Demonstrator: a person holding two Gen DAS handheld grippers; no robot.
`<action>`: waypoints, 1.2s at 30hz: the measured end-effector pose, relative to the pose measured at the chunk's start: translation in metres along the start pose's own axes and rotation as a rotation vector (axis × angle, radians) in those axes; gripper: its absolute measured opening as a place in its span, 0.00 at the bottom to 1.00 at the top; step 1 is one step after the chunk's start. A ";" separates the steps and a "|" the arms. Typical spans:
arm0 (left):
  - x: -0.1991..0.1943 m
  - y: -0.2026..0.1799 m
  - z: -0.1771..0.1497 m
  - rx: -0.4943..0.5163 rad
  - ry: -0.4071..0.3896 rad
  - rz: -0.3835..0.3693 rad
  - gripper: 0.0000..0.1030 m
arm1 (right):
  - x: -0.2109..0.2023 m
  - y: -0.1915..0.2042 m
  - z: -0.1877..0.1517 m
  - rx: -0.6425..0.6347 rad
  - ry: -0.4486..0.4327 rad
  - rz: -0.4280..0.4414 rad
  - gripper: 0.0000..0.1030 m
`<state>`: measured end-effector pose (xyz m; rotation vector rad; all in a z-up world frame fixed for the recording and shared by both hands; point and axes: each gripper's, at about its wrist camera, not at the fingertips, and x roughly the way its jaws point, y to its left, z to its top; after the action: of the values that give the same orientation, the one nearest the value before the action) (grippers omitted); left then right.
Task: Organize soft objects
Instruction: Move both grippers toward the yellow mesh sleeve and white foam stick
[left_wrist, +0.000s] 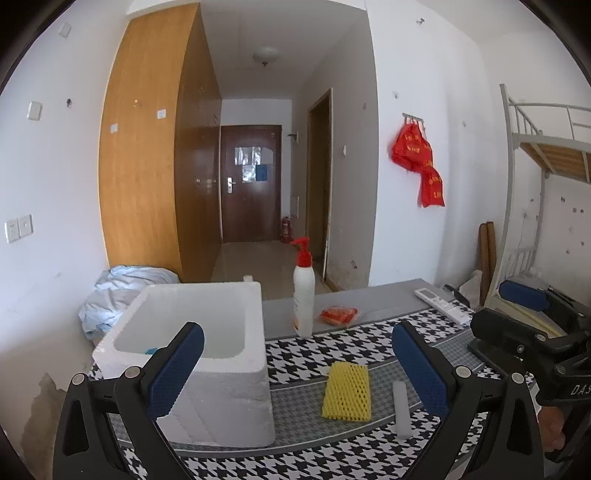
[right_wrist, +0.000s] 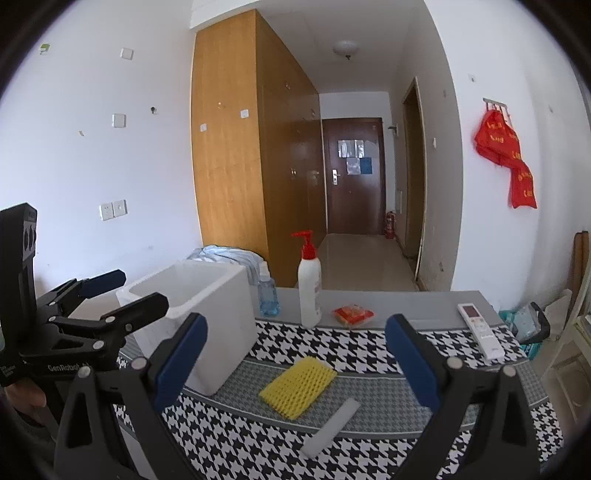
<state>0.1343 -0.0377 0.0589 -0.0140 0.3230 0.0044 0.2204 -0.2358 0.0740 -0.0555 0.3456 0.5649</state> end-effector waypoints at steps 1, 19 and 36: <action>0.001 0.000 -0.001 -0.001 0.001 -0.003 0.99 | 0.000 -0.001 -0.001 -0.001 0.001 -0.005 0.96; 0.009 -0.008 -0.014 0.002 0.023 -0.056 0.99 | -0.003 -0.014 -0.019 0.012 0.027 -0.037 0.96; 0.029 -0.025 -0.034 0.026 0.105 -0.094 0.99 | 0.004 -0.031 -0.042 0.061 0.091 -0.058 0.96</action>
<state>0.1509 -0.0634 0.0177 -0.0037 0.4274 -0.0935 0.2274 -0.2657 0.0320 -0.0324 0.4487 0.4955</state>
